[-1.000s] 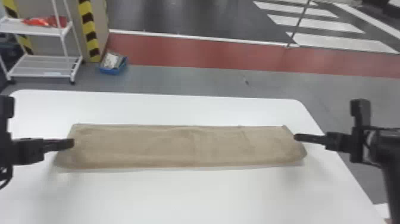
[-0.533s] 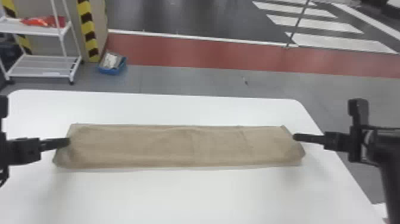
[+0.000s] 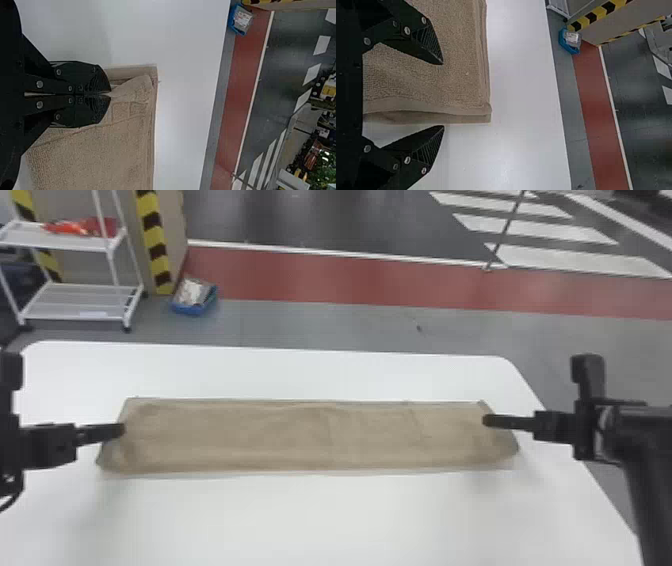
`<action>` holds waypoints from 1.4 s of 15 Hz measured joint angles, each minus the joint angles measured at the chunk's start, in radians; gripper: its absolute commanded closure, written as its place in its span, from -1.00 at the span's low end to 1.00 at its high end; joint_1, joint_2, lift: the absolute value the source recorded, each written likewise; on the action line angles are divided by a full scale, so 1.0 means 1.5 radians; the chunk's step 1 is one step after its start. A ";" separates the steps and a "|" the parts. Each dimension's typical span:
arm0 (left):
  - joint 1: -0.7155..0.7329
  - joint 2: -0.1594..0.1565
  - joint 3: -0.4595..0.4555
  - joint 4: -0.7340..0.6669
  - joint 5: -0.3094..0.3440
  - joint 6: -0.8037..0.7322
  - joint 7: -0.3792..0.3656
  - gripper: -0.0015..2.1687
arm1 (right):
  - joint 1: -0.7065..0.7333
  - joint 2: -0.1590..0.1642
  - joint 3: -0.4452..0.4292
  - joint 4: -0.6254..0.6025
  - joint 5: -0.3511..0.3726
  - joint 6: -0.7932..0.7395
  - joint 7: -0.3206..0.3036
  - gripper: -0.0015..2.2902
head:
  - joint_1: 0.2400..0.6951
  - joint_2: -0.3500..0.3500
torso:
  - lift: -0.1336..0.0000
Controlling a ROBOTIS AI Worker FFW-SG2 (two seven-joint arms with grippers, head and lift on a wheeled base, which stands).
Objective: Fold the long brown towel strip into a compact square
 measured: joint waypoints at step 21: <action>0.010 0.001 0.019 -0.027 0.010 -0.019 -0.003 0.50 | 0.003 0.004 -0.038 -0.019 -0.002 -0.006 0.014 0.34 | 1.00 -0.51 | -0.86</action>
